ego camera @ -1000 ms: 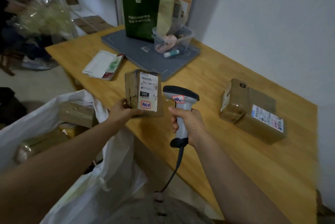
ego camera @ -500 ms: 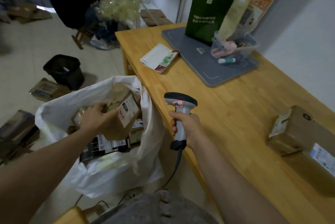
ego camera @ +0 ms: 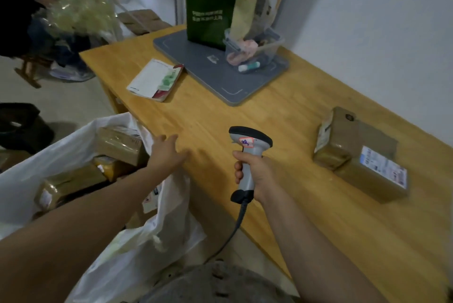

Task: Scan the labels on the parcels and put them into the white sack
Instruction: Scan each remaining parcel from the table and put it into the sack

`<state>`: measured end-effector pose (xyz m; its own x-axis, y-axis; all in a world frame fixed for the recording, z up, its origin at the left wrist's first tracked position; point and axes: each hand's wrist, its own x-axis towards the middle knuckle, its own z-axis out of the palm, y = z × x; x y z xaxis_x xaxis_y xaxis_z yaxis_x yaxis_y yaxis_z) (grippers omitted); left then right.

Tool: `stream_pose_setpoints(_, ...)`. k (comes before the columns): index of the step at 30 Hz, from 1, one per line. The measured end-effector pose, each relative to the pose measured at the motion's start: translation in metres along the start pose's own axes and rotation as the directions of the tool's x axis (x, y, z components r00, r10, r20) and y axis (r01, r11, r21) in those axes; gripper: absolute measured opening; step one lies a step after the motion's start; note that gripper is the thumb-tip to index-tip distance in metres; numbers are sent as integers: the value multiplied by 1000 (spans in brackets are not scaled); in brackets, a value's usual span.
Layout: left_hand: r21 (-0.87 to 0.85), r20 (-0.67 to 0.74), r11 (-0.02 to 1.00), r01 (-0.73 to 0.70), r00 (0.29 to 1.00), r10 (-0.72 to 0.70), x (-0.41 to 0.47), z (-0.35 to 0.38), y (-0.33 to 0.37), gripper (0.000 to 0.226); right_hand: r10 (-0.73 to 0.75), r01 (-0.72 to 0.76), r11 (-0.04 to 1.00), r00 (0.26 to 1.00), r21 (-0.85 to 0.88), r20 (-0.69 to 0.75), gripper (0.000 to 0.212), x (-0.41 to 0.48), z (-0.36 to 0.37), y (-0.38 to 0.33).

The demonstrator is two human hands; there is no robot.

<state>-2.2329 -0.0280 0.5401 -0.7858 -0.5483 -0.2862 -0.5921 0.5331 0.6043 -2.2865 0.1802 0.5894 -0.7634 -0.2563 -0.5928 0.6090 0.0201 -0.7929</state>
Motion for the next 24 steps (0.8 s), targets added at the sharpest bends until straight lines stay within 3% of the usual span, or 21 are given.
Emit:
stream_pose_setpoints(4,61,99,963,-261,962,255,6,41,84,66,-66,82,991,986,101,-150,17,-11,-53,-12)
stream_pose_setpoints(8,50,245,857,-512,839,487,-2,91,170,66,-86,146,970,955,196,-285,18,-28,-113,-21)
stream_pose_setpoints(13,62,334,724,-687,698,634,-22,158,265,60,-31,190,918,910,348,-414,19,-45,-177,-25)
stream_pose_setpoints(15,61,300,746,-663,725,620,-29,182,300,67,-13,209,900,890,383,-456,16,-48,-198,-25)
stream_pose_setpoints(18,74,291,883,-463,857,425,-36,217,345,107,-14,235,891,869,388,-495,16,-50,-226,-25)
stream_pose_setpoints(20,96,312,925,-367,894,323,-38,238,364,123,-22,251,882,867,399,-497,16,-50,-239,-23)
stream_pose_setpoints(24,4,316,962,-274,913,258,-32,262,374,122,-31,262,873,872,411,-489,14,-45,-257,-21)
